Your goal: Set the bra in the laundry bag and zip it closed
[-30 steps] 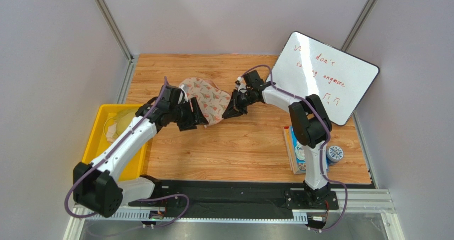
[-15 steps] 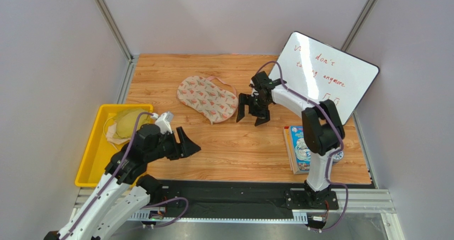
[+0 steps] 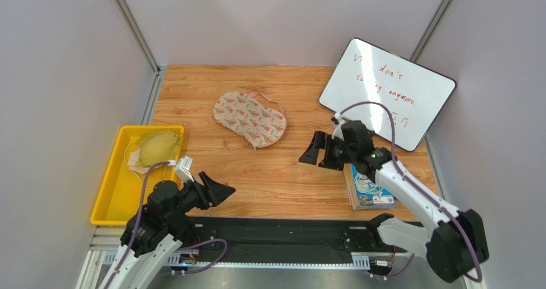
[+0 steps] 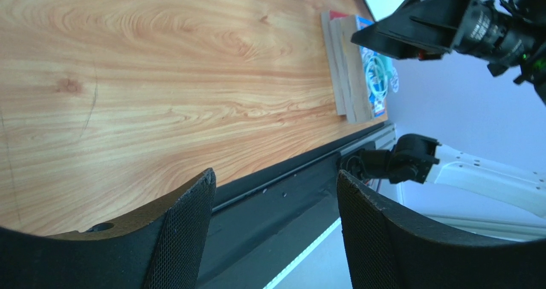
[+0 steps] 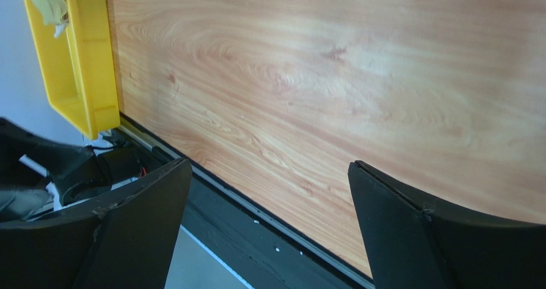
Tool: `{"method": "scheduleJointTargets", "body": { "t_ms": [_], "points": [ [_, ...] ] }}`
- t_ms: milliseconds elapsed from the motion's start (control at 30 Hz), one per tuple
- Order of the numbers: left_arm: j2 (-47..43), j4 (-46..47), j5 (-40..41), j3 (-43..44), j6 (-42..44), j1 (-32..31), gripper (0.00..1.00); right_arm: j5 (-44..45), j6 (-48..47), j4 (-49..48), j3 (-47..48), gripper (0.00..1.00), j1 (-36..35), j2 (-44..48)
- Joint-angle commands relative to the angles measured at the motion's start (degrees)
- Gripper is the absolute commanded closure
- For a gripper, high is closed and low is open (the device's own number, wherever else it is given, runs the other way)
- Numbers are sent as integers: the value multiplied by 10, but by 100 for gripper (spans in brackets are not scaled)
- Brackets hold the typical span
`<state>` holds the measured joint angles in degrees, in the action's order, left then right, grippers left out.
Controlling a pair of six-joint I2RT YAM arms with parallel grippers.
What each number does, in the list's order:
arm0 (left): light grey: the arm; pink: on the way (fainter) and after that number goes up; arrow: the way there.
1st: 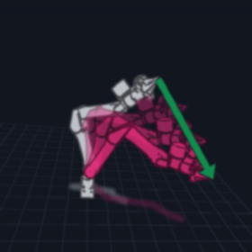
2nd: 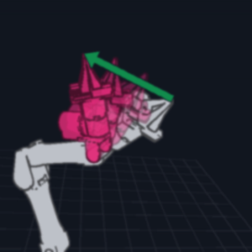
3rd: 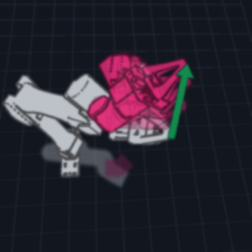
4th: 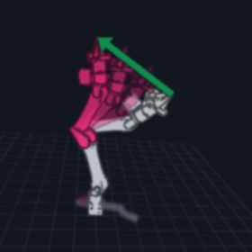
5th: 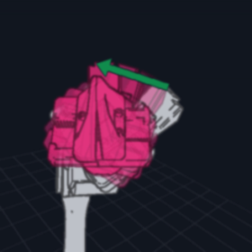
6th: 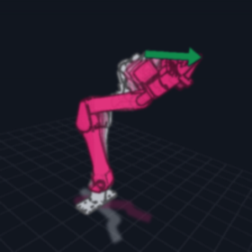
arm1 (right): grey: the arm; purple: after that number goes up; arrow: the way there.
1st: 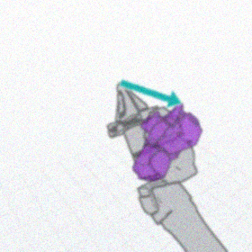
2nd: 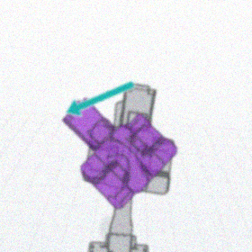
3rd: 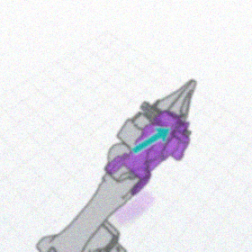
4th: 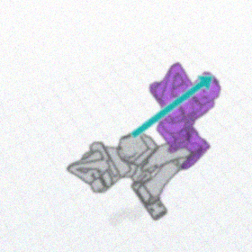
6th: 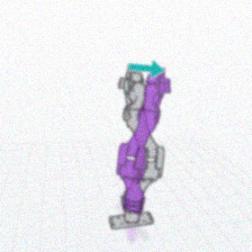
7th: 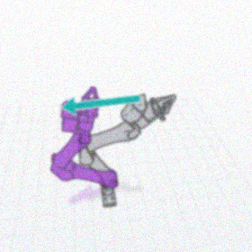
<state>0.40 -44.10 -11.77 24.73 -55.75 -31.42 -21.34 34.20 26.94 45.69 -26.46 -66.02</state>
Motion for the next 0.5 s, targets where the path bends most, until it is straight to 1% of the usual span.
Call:
{"method": "scheduleJointTargets", "body": {
  "t_ms": [0,33,67,100,133,167,200,233,267,300,333,367,400,433,467],
  "points": [
    [-58,33,-51,-19,-1,0,25,-16,86,-151,-129,0,-3,157],
    [-60,41,-61,-27,1,0,25,-13,102,-171,-196,0,-4,189],
    [-66,47,-63,-31,0,0,25,-5,132,-210,-227,0,-3,259],
    [-79,65,-67,-36,1,0,25,0,150,-233,-265,0,-3,289],
    [-74,74,-80,-43,13,0,25,0,166,-259,-330,0,-3,325],
    [-71,88,-88,-48,14,0,25,-7,198,-313,-364,0,-4,356],
    [-77,112,-92,-55,14,0,25,-10,214,-327,-391,0,-4,423],
    [-79,124,-98,-71,10,0,25,-12,227,-335,-413,0,-4,458],
    [-76,134,-104,-81,8,0,25,-15,242,-327,-453,0,-5,493],
    [-79,172,-111,-94,5,0,25,-19,263,-316,-477,0,-5,577],
    [-77,199,-128,-128,0,0,25,-26,271,-300,-495,0,-5,618],
    [-79,231,-138,-153,-21,0,25,-30,266,-211,-502,0,-6,673],
    [-78,302,-145,-178,-36,0,25,-38,238,-193,-500,0,-10,701],
    [-79,343,-153,-228,-51,0,25,-36,230,-189,-499,0,-16,667],
    [-77,390,-157,-260,-79,-1,24,-34,226,-189,-503,0,-16,650]
  ]
}}
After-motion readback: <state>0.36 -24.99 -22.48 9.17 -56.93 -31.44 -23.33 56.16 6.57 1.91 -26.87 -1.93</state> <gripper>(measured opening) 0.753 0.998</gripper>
